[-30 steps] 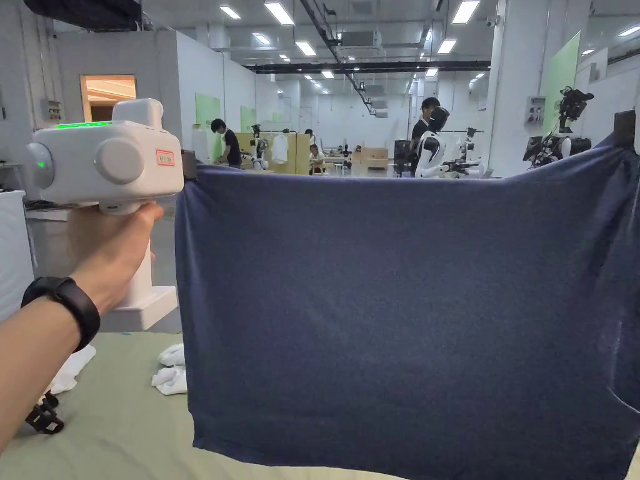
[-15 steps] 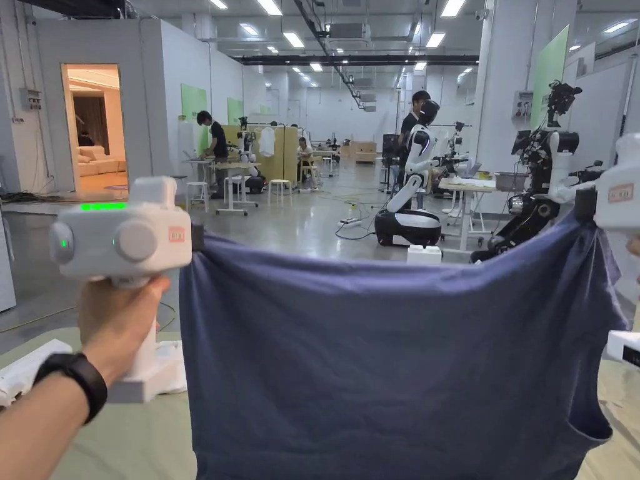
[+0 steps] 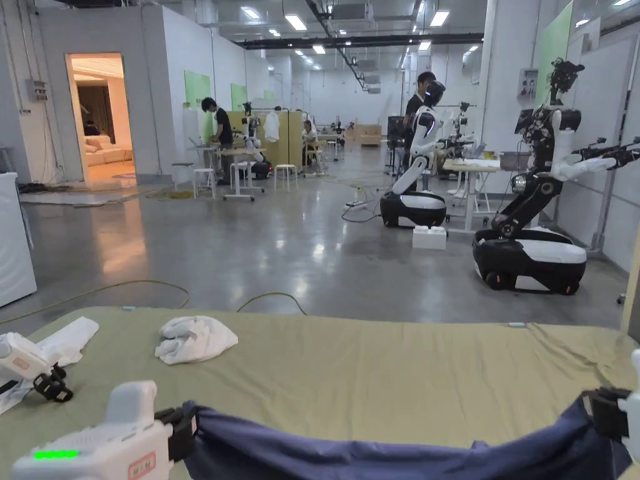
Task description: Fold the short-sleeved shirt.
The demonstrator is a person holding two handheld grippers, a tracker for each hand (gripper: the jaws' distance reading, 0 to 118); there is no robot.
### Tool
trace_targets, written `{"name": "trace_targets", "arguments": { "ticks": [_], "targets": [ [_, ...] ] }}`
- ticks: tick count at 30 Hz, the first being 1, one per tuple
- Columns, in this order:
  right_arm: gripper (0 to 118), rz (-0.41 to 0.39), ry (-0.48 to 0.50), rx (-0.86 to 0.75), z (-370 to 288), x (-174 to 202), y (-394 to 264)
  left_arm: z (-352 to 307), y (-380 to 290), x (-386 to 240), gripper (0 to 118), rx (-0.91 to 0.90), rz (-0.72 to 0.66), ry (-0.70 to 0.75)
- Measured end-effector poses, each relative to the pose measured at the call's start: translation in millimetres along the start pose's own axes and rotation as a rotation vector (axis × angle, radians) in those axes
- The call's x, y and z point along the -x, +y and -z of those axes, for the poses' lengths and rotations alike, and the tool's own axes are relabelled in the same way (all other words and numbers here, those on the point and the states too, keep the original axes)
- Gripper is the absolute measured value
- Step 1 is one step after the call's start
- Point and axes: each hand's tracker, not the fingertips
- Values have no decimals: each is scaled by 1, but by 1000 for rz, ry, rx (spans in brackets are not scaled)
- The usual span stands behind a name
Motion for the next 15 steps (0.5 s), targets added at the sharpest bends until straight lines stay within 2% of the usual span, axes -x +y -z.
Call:
{"name": "trace_targets", "arguments": {
  "ticks": [3,5,7,11,15],
  "targets": [
    [1,-8,-9,24,-43,10,-70,-39,-65,7,0,72,-15,-24],
    [1,0,-19,47,-48,1,-115,-59,-101,13,0,99,-11,11],
    [1,14,-22,76,-68,3,-155,-78,-133,22,0,138,-67,16],
    [1,72,-46,147,-92,6,-210,-98,-173,35,0,191,-138,47],
    [1,105,-39,245,-89,6,-249,-96,-204,42,0,256,-143,28]
  ]
}}
